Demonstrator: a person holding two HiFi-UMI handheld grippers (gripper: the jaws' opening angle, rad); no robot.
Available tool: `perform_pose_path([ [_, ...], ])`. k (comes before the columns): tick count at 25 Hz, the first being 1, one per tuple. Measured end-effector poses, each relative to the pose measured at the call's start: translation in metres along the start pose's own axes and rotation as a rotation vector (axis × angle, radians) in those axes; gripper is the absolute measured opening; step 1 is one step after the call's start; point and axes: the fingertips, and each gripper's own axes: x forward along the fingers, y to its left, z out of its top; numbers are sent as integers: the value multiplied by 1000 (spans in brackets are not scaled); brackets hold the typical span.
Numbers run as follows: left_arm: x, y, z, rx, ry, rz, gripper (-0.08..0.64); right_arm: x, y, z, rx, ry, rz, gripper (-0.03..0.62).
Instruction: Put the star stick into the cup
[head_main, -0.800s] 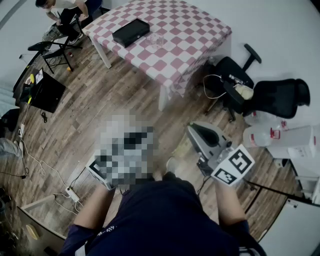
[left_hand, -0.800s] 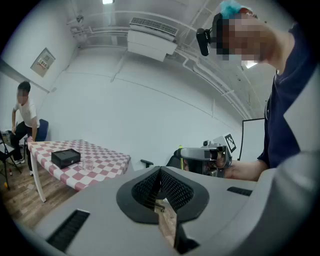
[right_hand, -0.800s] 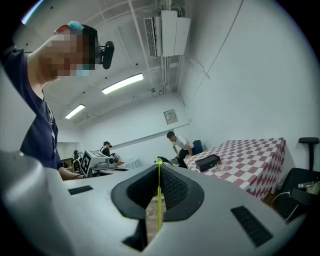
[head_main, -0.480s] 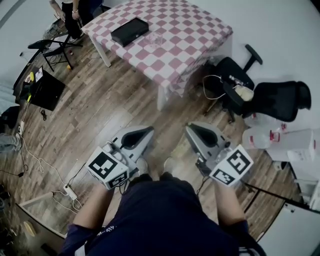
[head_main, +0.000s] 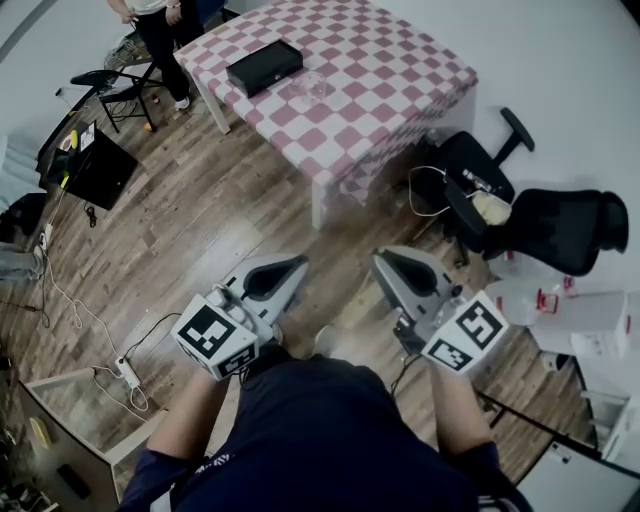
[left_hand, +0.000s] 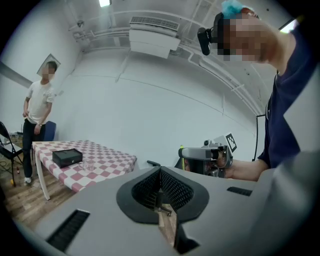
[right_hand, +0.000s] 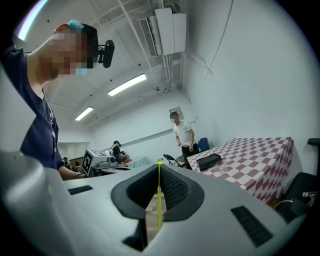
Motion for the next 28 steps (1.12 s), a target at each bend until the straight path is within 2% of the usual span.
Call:
perform_pose_path([
  [8,22,7,3,-3,-6,60,31,-6,-34,6,-4,8,33,21],
  [15,39,49,-2,-30,-23,80,31,27,-65,2,-3,32,46,22],
  [20,67,102,2,-54,-25,63,31,65,-108,3,12,64,18,22],
  [28,111,237,27,-55,10,38,31,175,-195,26,43,78,-42,22],
])
